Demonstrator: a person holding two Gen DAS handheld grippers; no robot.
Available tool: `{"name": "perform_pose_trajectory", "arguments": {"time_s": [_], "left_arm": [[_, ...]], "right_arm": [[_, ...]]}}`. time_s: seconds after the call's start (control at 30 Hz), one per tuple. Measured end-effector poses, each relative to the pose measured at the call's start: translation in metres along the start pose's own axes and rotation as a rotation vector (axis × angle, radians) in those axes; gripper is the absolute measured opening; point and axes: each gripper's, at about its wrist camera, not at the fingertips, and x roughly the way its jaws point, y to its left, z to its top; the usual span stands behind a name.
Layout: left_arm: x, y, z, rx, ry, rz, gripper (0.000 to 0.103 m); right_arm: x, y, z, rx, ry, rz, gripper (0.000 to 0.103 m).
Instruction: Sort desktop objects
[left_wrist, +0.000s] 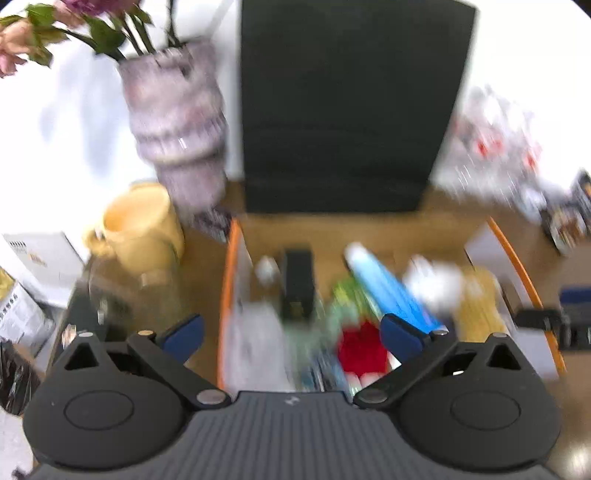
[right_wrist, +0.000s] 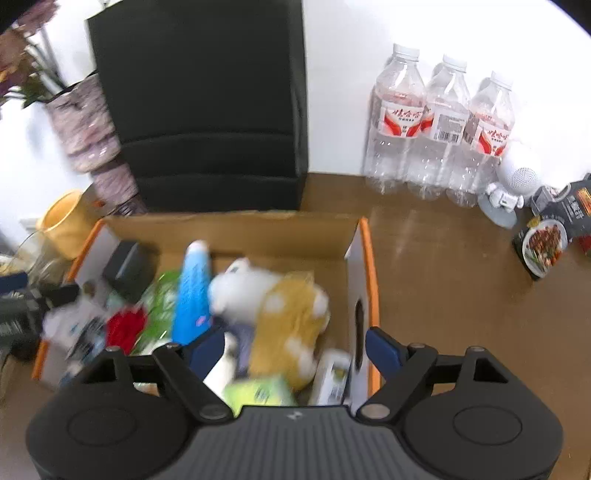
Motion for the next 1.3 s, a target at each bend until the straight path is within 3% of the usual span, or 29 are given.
{"name": "perform_pose_trajectory", "arguments": {"time_s": [0.47, 0.73, 0.97, 1.07, 1.3], "left_arm": [[-0.078, -0.017, -0.084, -0.014, 0.013, 0.018, 0.103], [-0.106, -0.027, -0.139, -0.014, -0.059, 0.021, 0.103], [-0.109, -0.036, -0.191, -0.028, -0.148, 0.048, 0.103], [-0.103, -0.037, -0.214, -0.05, -0.149, 0.04, 0.103], [-0.078, -0.04, -0.271, -0.019, -0.19, -0.018, 0.103]], "right_arm": [[-0.071, 0.023, -0.089, -0.002, -0.005, 0.031, 0.087], [-0.087, 0.031, -0.149, -0.001, -0.028, 0.017, 0.09], [-0.092, 0.039, -0.205, -0.012, -0.119, 0.042, 0.094], [-0.085, 0.036, -0.234, 0.01, -0.164, 0.067, 0.094], [-0.06, 0.024, -0.294, 0.011, -0.294, -0.016, 0.097]]}}
